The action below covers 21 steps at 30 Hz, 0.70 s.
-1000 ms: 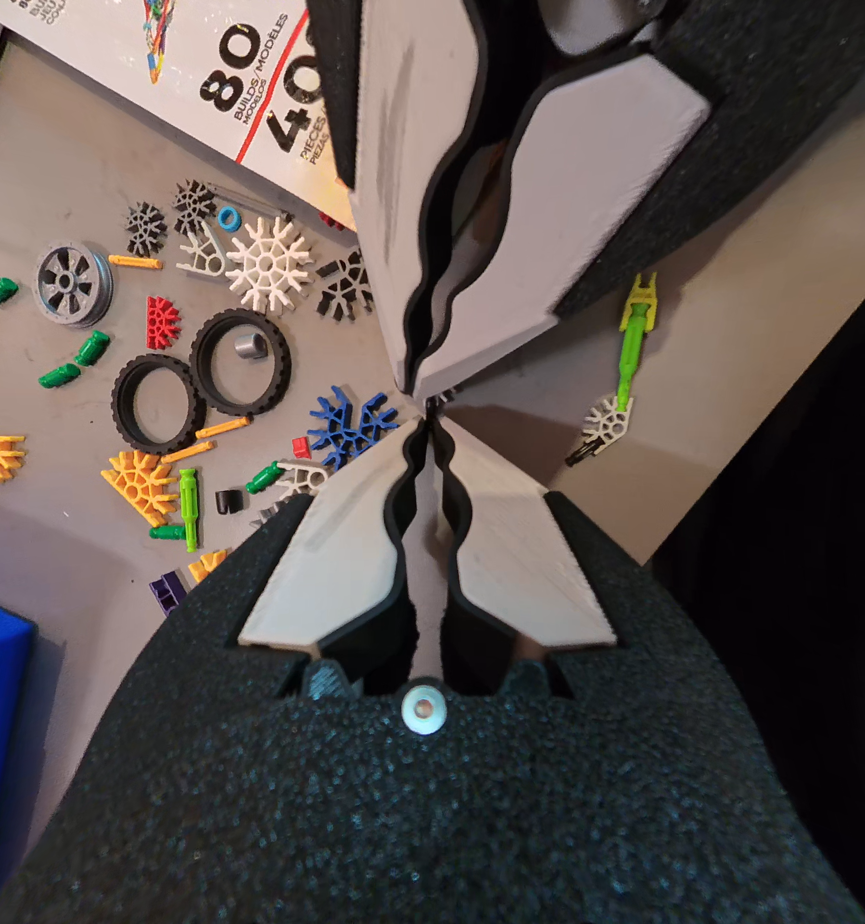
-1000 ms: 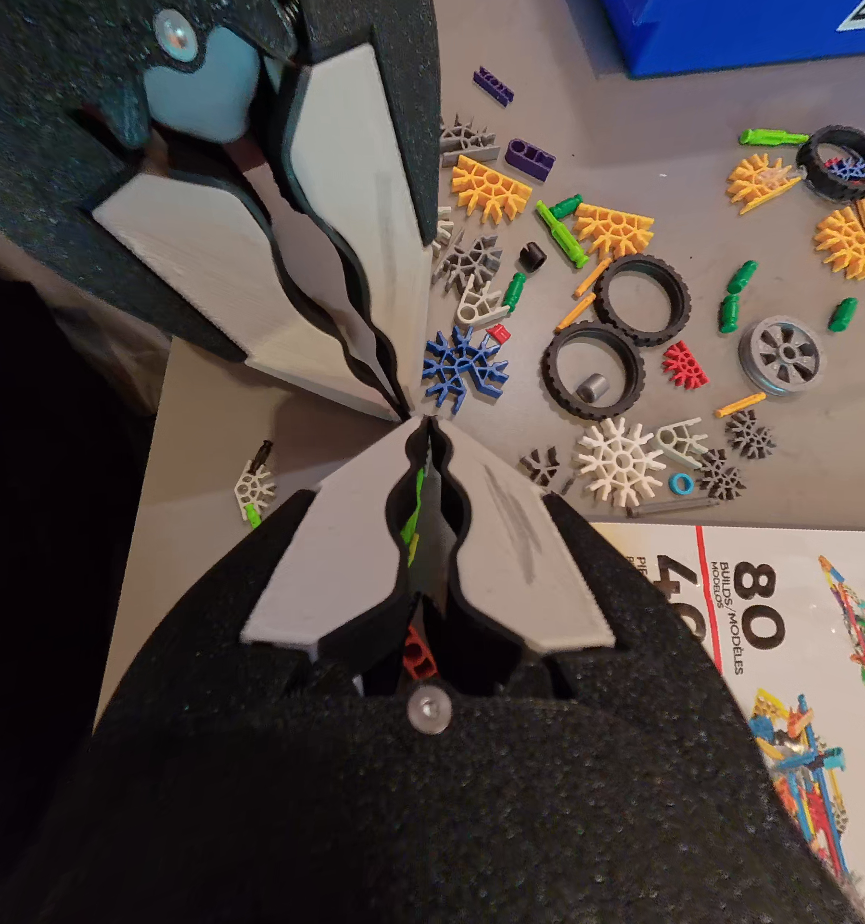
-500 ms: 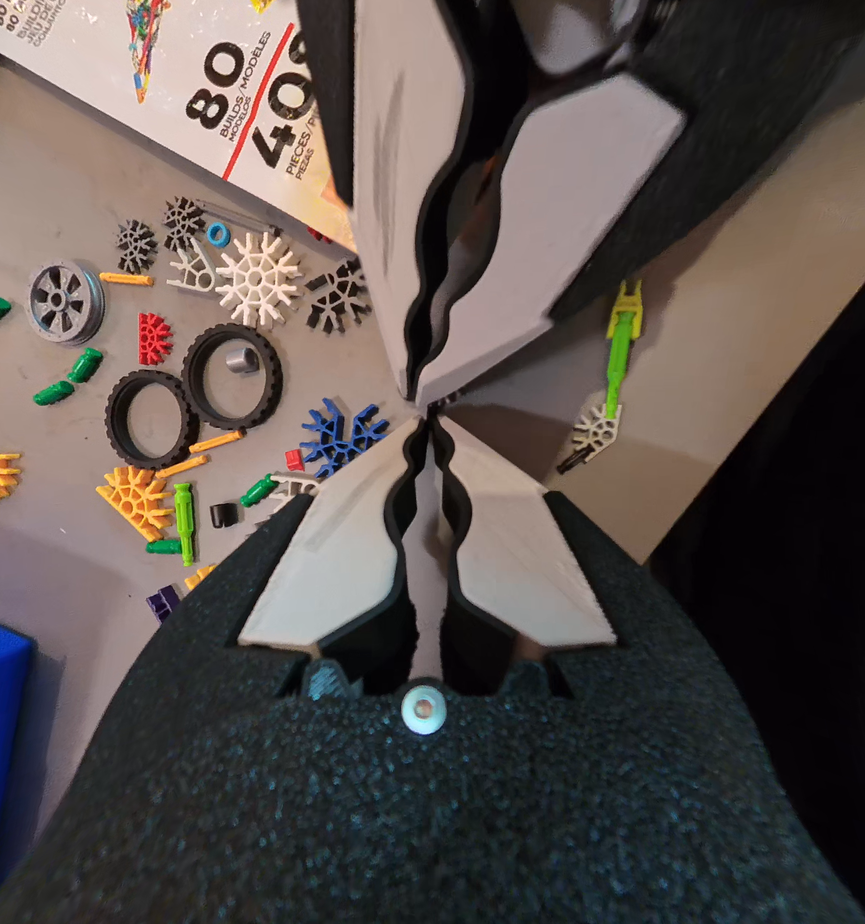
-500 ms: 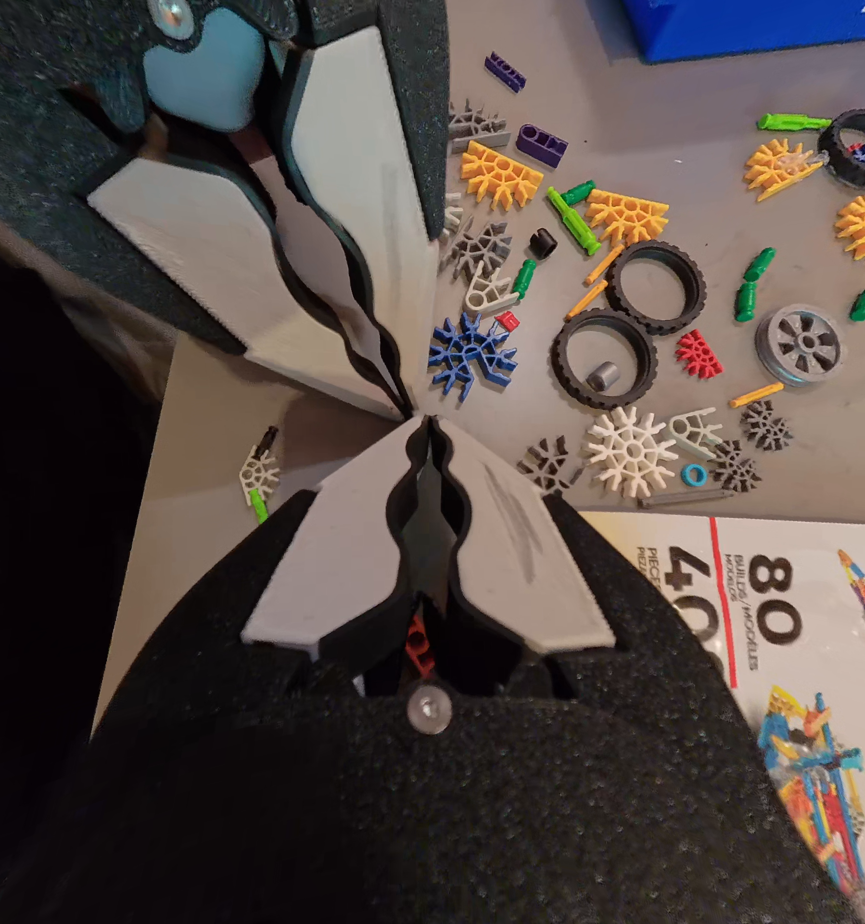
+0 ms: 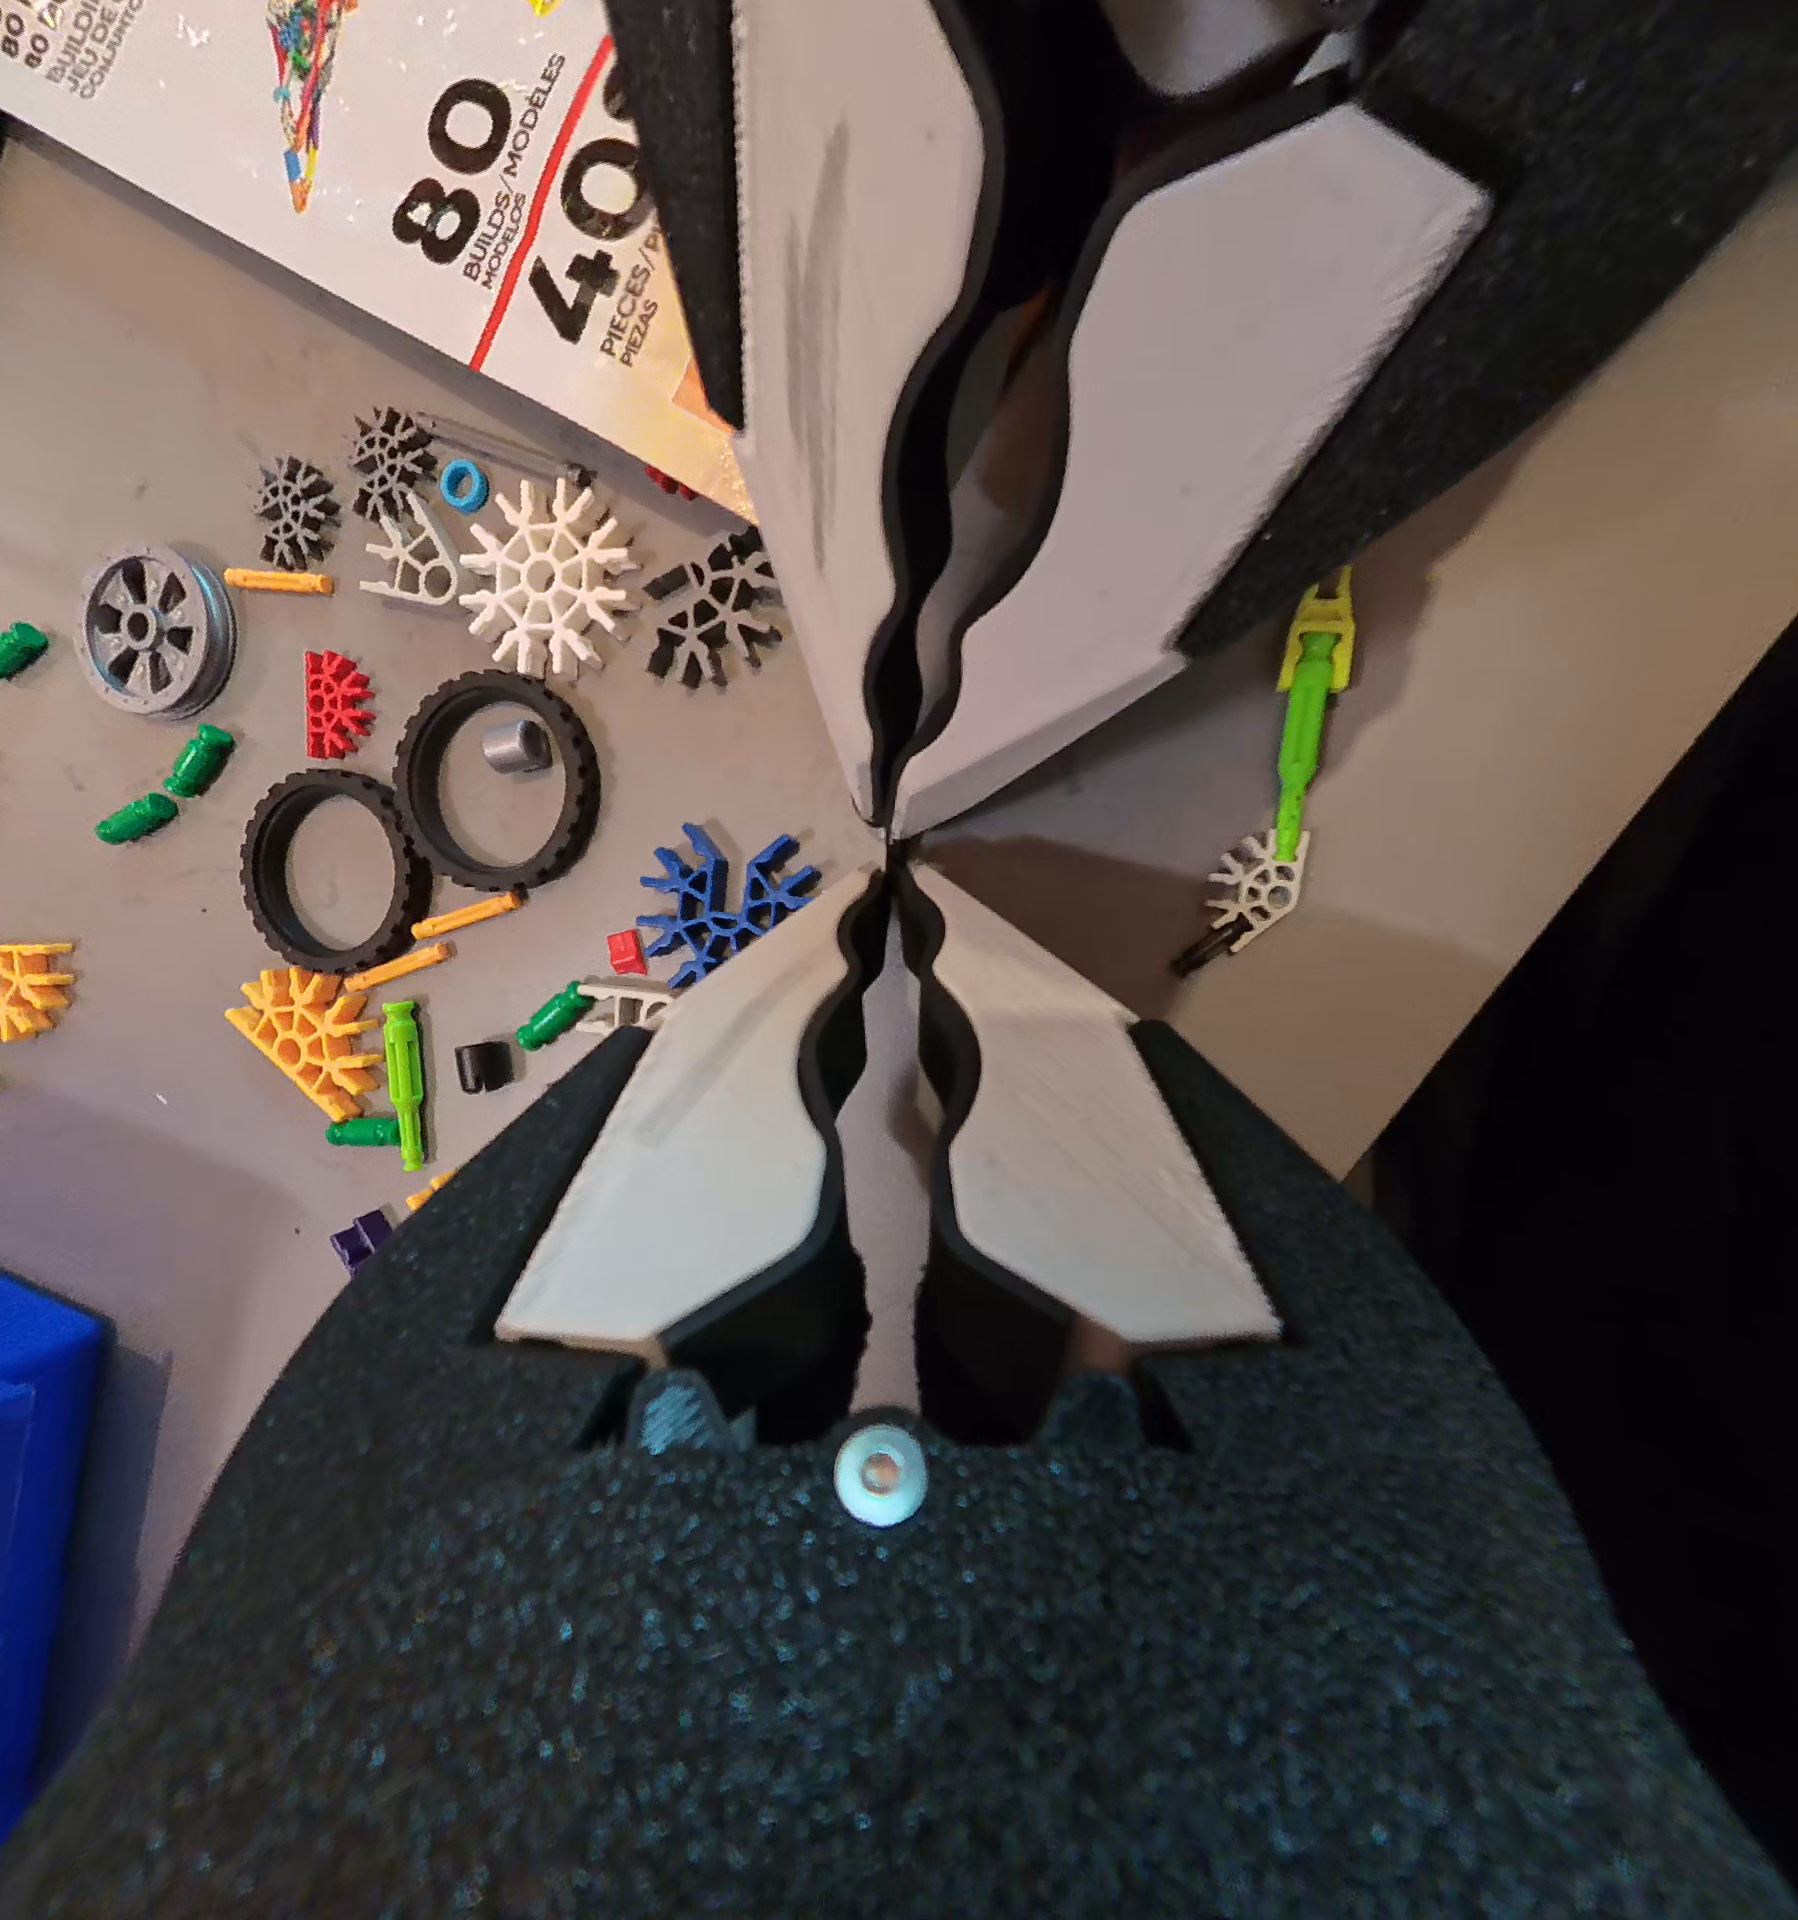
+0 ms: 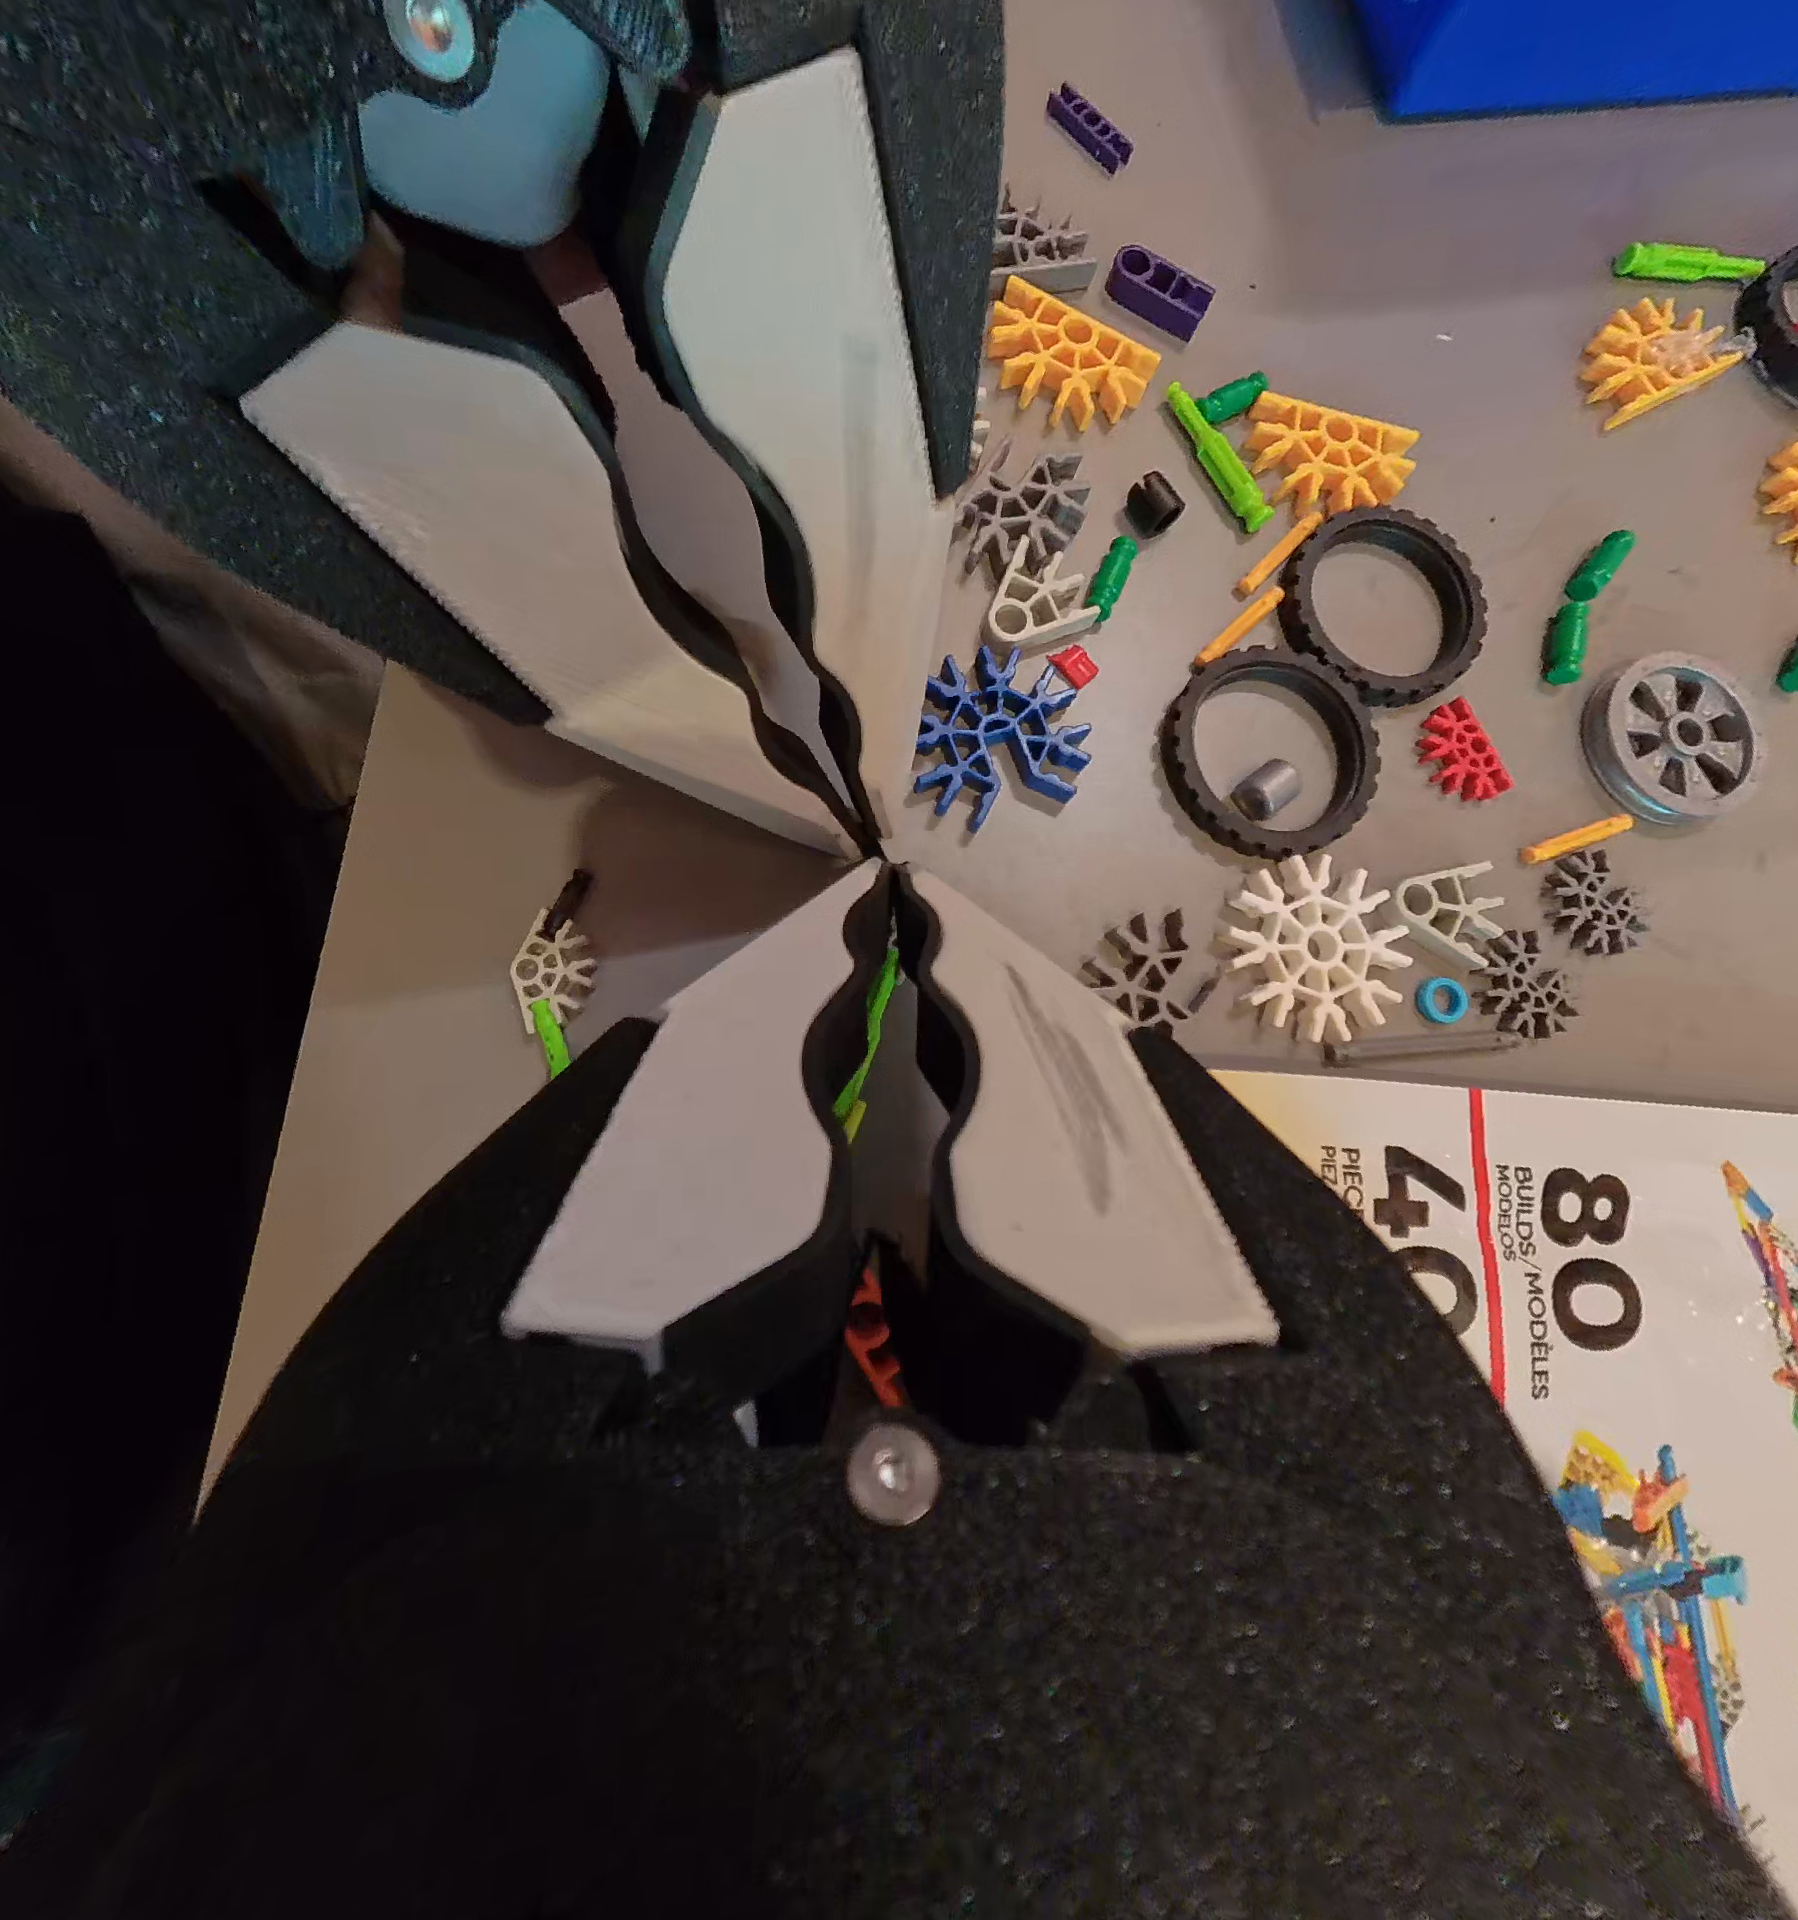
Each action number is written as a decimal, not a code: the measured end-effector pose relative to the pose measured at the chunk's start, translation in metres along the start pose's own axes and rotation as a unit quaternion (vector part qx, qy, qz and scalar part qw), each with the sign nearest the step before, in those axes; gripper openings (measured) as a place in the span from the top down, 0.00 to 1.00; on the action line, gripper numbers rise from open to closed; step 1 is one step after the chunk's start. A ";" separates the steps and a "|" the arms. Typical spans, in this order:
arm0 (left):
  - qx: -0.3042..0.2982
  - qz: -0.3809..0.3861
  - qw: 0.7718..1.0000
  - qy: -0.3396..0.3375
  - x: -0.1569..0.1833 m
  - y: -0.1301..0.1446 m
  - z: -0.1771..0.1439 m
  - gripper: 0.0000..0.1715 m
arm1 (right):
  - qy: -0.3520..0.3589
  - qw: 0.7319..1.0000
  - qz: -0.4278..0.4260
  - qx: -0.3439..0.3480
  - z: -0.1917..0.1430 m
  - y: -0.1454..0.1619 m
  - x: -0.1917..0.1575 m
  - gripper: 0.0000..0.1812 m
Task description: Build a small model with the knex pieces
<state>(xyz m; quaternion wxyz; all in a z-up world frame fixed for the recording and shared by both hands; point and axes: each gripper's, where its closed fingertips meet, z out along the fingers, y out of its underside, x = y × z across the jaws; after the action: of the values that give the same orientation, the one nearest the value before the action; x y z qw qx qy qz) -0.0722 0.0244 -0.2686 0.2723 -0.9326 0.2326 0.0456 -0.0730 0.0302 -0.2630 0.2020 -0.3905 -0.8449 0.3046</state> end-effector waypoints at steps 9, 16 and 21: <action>0.001 0.001 1.000 -0.002 0.000 -0.001 0.001 1.00 | -0.002 1.000 0.001 -0.003 0.002 -0.001 0.000 1.00; 0.001 0.004 1.000 0.000 0.000 -0.002 0.002 1.00 | -0.015 1.000 0.020 -0.006 0.001 0.002 0.000 1.00; -0.010 0.016 1.000 -0.003 0.000 -0.003 0.002 1.00 | -0.033 0.999 0.036 -0.006 0.001 0.003 -0.001 1.00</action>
<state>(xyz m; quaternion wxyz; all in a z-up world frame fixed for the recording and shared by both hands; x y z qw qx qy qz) -0.0707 0.0277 -0.2692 0.2630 -0.9312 0.2462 0.0554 -0.0712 0.0307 -0.2656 0.1610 -0.4119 -0.8381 0.3194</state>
